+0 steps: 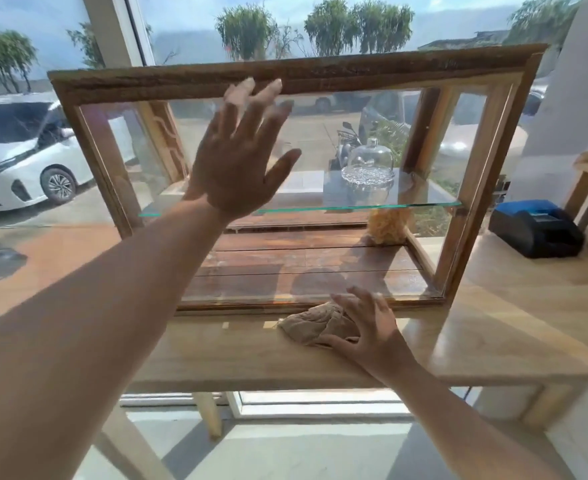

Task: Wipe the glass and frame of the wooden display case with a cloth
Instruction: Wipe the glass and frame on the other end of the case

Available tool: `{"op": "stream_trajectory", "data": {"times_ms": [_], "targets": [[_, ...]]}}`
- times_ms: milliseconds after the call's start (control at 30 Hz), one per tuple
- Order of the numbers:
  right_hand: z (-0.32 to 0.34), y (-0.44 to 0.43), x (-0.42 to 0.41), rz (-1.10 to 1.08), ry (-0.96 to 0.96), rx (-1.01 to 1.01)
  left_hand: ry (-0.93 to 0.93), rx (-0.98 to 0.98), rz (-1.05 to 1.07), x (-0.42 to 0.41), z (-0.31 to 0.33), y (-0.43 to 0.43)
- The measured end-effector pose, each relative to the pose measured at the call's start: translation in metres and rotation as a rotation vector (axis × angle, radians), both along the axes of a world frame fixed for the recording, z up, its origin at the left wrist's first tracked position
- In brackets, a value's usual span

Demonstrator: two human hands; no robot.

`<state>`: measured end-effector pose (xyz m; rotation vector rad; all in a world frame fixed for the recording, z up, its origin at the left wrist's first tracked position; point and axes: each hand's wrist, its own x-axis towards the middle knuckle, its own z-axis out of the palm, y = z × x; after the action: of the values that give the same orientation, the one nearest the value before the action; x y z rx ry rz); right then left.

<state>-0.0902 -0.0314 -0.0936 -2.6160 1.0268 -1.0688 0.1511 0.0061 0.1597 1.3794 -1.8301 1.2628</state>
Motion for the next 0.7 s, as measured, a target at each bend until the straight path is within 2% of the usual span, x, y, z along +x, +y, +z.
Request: {"op": "stream_trajectory", "data": {"times_ms": [100,200,300,367,533,700], "targets": [[-0.004,0.002,-0.016,0.055,0.151,0.153,0.022,0.186,-0.086,-0.015,-0.070,0.017],[-0.006,0.004,-0.030,0.083,0.104,0.227,0.058,0.445,-0.149,-0.035,-0.133,0.031],[-0.007,-0.003,-0.050,-0.112,-0.007,0.201,0.112,0.731,-0.141,-0.055,-0.181,0.035],[-0.009,-0.006,-0.063,-0.201,0.041,0.201,0.151,0.856,-0.110,-0.064,-0.202,0.030],[-0.013,-0.008,-0.065,-0.272,0.134,0.160,0.222,0.922,-0.146,-0.086,-0.222,0.013],[-0.013,-0.009,-0.063,-0.276,0.181,0.153,0.222,0.892,-0.055,-0.087,-0.236,0.005]]}}
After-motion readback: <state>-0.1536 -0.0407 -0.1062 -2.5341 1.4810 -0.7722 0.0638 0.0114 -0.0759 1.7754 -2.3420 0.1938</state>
